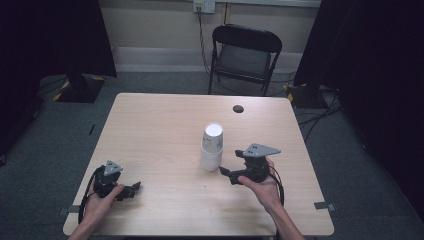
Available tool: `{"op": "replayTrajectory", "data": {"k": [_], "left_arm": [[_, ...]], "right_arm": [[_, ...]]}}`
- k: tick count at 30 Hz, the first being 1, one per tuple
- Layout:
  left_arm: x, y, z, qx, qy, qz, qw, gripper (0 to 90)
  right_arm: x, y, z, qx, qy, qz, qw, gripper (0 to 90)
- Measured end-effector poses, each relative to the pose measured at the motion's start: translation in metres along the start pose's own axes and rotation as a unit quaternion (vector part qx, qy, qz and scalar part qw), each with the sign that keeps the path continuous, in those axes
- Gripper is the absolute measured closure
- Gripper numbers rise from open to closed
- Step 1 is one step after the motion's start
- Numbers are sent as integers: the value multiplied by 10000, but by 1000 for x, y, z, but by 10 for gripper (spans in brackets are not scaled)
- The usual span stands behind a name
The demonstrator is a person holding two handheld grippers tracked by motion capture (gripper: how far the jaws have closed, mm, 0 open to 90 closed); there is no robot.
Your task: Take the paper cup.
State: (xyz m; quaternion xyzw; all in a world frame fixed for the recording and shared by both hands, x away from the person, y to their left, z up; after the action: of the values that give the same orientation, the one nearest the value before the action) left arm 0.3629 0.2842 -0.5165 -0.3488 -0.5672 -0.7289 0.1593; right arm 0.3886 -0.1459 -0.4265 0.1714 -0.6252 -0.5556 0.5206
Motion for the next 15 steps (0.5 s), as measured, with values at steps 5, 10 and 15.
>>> {"op": "replayTrajectory", "data": {"k": [5, 10, 15], "left_arm": [[0, 0, 0, 2, 0, -2, 10000, 0], [0, 0, 0, 6, -2, -1, 10000, 0], [0, 0, 0, 1, 1, -2, 10000, 0]], "right_arm": [[-5, 14, -4, 137, 29, -56, 9999, 139], [-11, 27, -3, 80, 55, -276, 9996, 136], [-24, 35, -3, 139, 1, -291, 9995, 136]]}}
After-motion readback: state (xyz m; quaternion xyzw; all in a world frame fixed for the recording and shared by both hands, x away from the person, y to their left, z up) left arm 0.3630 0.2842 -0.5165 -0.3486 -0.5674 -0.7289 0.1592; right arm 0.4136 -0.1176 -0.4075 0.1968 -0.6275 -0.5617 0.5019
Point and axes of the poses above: each handheld gripper's, and its own axes: x roughly backward along the jaws, y roughly out of its top, z roughly to its left, the point moved 2 cm from there along -x, roughly forward along the jaws, and after that the axes turned 10 degrees about y, right-handed, at the moved point
